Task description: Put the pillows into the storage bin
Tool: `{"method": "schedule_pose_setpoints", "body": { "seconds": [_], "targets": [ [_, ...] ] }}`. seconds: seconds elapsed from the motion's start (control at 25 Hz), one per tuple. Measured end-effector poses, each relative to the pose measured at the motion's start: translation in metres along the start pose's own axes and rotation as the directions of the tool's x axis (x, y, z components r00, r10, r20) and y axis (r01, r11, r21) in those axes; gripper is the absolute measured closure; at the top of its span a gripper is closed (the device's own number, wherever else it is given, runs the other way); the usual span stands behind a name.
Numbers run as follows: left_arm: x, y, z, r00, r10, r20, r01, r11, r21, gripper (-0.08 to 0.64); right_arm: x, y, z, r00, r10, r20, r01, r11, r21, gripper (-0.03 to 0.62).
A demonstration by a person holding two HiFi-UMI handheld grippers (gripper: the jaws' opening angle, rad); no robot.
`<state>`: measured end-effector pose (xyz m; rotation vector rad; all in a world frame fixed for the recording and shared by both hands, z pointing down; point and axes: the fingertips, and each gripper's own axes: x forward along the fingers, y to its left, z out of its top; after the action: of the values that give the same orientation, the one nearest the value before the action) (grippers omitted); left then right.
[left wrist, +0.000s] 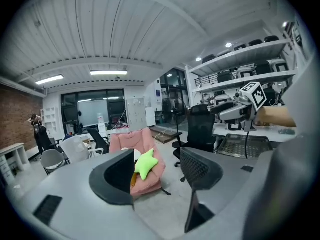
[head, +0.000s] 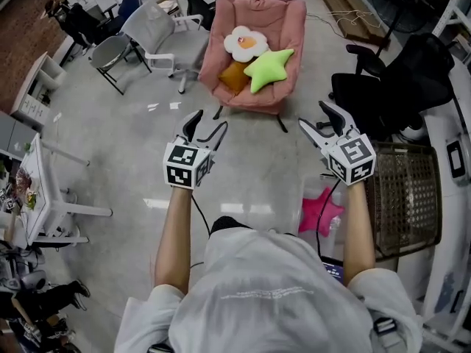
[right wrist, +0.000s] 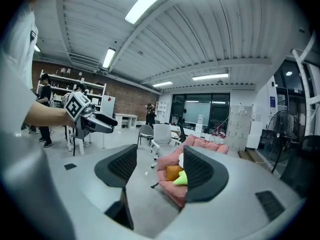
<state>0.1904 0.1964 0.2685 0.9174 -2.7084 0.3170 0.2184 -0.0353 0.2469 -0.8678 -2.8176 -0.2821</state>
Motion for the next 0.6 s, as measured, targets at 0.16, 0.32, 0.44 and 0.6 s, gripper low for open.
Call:
{"method": "schedule_pose_setpoints", "body": {
  "seconds": [0.16,0.32,0.44,0.6],
  "targets": [
    [0.013,-0.008,-0.009,0.999,0.004,-0.040,-0.005,0.999,-0.037,0.264,0.002,-0.021,-0.016,1.000,0.006,-0.025,-0.005,1.000,0.024,0.288],
    [0.033,0.000,-0.014,0.998,0.016,-0.064,-0.020,0.998,-0.057,0.264,0.018,-0.042,-0.025,1.000,0.018,-0.025,-0.017,0.999,0.047,0.288],
    [0.058,0.013,-0.018,0.997,0.023,-0.073,-0.028,0.998,-0.064,0.264,0.039,-0.058,-0.031,0.999,0.038,-0.025,-0.036,0.997,0.074,0.287],
    [0.105,0.037,-0.023,0.997,0.010,-0.083,-0.015,0.998,-0.058,0.264,0.078,-0.077,-0.040,0.994,0.086,-0.074,-0.078,0.992,0.103,0.286]
  ]
}}
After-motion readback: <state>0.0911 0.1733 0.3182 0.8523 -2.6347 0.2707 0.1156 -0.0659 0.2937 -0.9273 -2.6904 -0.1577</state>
